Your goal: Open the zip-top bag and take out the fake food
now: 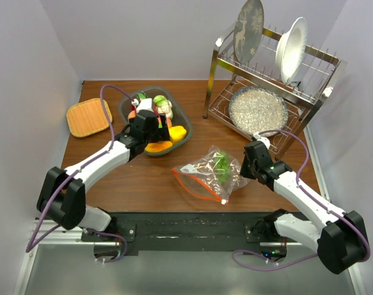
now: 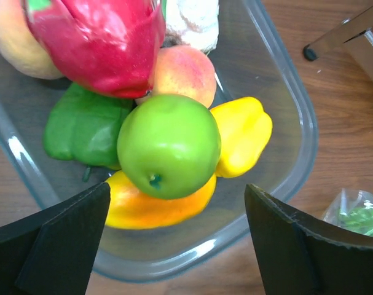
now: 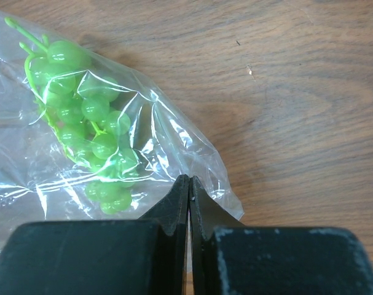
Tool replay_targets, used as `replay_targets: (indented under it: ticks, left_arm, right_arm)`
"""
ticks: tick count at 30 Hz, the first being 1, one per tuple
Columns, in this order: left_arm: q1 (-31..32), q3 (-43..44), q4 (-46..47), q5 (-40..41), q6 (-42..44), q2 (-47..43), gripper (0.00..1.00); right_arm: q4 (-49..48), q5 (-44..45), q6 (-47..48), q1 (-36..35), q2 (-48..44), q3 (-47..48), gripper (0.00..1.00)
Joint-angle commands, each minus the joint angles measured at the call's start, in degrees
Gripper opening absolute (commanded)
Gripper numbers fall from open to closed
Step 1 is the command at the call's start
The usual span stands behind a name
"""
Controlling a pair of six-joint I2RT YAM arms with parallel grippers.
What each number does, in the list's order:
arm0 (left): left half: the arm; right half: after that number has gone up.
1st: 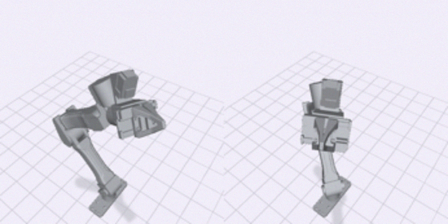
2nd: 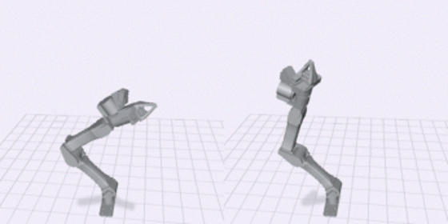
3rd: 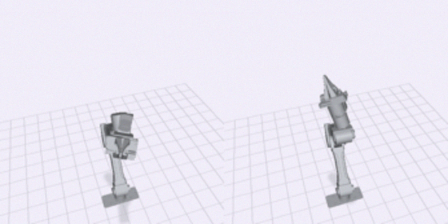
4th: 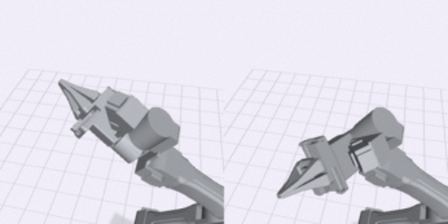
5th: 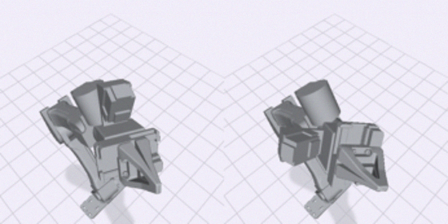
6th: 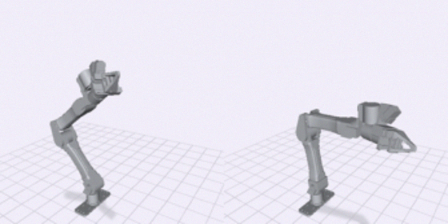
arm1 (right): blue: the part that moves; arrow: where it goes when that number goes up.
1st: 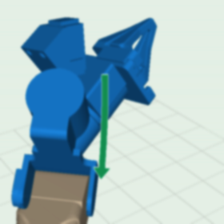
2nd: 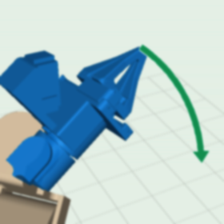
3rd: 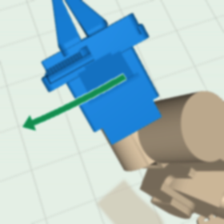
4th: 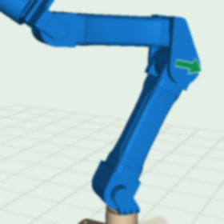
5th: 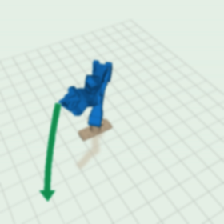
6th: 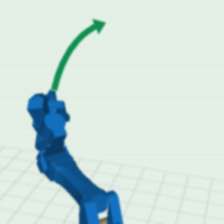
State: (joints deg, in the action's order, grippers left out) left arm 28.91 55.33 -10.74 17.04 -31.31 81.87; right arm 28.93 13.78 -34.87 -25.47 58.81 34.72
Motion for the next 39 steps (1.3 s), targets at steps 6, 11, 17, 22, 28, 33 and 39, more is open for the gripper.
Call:
replay_targets:
  ticks: [6,11,17,22,28,33,39]
  left_arm:
    - [7.7,-4.6,-5.9,0.7,-1.8,-16.6,0.63]
    - [19.2,-11.2,-7.0,1.3,-8.8,-23.8,0.41]
    - [32.9,-13.8,-6.9,5.2,-16.1,-25.4,0.27]
    - [40.9,-14.1,-6.0,7.7,-20.5,-23.8,0.22]
    - [43.9,-15.6,-0.4,6.6,-22.4,-19.8,0.17]
    - [44.0,-16.0,7.8,6.0,-22.1,-14.6,0.15]
    - [43.6,-13.1,14.7,7.1,-21.1,-5.2,0.11]
  right_arm:
    - [2.3,-0.9,1.3,0.1,-2.6,3.1,0.38]
    - [4.2,-0.7,2.3,0.1,-4.5,7.1,0.58]
    - [3.0,-3.3,3.8,0.0,-1.5,11.1,0.65]
    - [1.0,-3.6,3.8,-1.2,3.2,12.8,0.65]
    - [-1.2,-3.9,4.3,-1.9,9.4,16.0,0.65]
    - [-2.8,-3.1,3.7,-4.2,13.9,18.0,0.66]
    - [-5.7,-2.4,3.1,-4.8,18.4,16.3,0.66]
